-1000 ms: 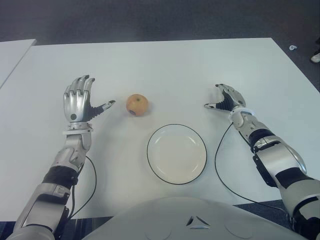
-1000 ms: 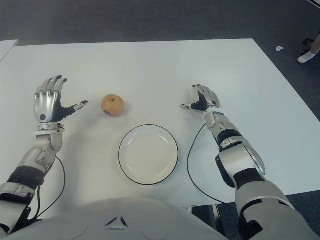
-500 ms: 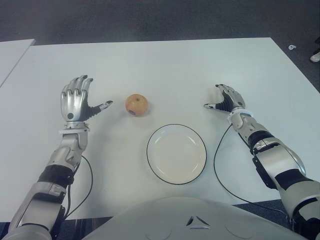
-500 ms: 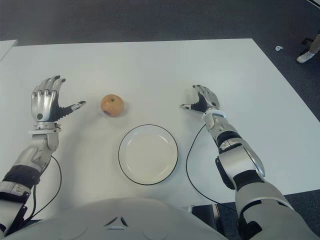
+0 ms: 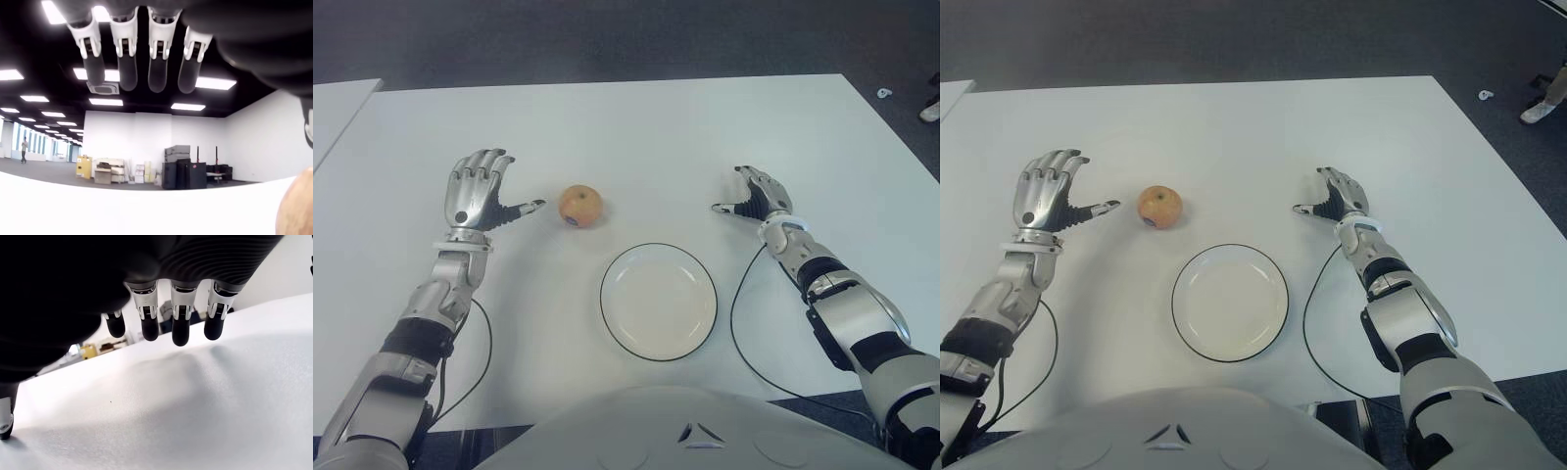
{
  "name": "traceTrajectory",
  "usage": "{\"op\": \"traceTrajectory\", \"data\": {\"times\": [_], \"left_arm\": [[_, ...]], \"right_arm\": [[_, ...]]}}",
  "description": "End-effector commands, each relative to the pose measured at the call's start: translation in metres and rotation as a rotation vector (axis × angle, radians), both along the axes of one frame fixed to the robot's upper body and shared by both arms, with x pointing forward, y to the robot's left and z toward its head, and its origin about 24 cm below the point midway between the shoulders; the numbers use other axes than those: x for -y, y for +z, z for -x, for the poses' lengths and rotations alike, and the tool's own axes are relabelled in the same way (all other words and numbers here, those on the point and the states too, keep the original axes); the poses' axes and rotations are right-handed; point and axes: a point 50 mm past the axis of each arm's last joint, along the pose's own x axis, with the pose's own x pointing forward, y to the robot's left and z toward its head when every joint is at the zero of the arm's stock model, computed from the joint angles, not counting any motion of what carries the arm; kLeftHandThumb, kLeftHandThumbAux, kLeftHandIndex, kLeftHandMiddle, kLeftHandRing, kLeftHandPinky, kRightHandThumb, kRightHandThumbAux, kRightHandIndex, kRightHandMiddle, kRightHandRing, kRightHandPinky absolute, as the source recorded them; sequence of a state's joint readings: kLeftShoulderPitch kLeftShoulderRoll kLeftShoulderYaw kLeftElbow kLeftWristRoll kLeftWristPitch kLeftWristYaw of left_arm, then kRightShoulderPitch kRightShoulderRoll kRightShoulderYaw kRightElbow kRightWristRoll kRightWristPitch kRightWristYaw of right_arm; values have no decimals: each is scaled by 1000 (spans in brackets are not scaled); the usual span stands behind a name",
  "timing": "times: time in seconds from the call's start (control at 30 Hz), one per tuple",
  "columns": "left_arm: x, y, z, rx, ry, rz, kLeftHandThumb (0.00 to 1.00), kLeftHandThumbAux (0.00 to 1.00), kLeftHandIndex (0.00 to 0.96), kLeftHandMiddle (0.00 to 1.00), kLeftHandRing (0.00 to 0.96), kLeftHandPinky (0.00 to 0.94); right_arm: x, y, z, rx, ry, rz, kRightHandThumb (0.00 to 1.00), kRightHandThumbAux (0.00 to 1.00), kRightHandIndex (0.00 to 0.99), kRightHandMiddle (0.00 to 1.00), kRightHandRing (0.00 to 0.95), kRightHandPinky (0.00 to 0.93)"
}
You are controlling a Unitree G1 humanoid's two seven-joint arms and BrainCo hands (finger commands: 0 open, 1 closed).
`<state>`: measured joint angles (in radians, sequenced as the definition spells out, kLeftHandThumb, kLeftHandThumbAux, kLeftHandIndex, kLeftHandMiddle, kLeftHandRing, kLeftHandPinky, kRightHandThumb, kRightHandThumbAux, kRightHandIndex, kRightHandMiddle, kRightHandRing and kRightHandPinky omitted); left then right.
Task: Put the apples into the plate.
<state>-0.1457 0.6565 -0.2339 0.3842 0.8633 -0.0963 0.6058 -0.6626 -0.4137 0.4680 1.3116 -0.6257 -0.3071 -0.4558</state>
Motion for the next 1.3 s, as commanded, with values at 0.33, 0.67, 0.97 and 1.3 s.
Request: {"op": "traceTrajectory", "data": {"times": [0.33, 0.67, 0.97, 1.3], "left_arm": [[27, -17, -15, -149, -104, -10, 312, 341, 231, 185, 163, 177], [43, -11, -17, -171, -166, -9, 287, 315, 208, 174, 156, 191], [45, -9, -22, -231, -201, -3, 291, 290, 188, 166, 156, 197], [53, -9, -30, -266, -237, 9, 308, 295, 171, 167, 158, 204]], "right_arm": [[1, -45, 43, -131, 64, 56, 268, 516, 22, 119, 99, 54], [-7, -54, 50, -163, 70, 27, 260, 522, 24, 142, 116, 27], [-11, -57, 52, -173, 72, 14, 269, 535, 18, 124, 96, 0], [-14, -64, 58, -206, 65, 20, 309, 542, 22, 134, 110, 5]]}}
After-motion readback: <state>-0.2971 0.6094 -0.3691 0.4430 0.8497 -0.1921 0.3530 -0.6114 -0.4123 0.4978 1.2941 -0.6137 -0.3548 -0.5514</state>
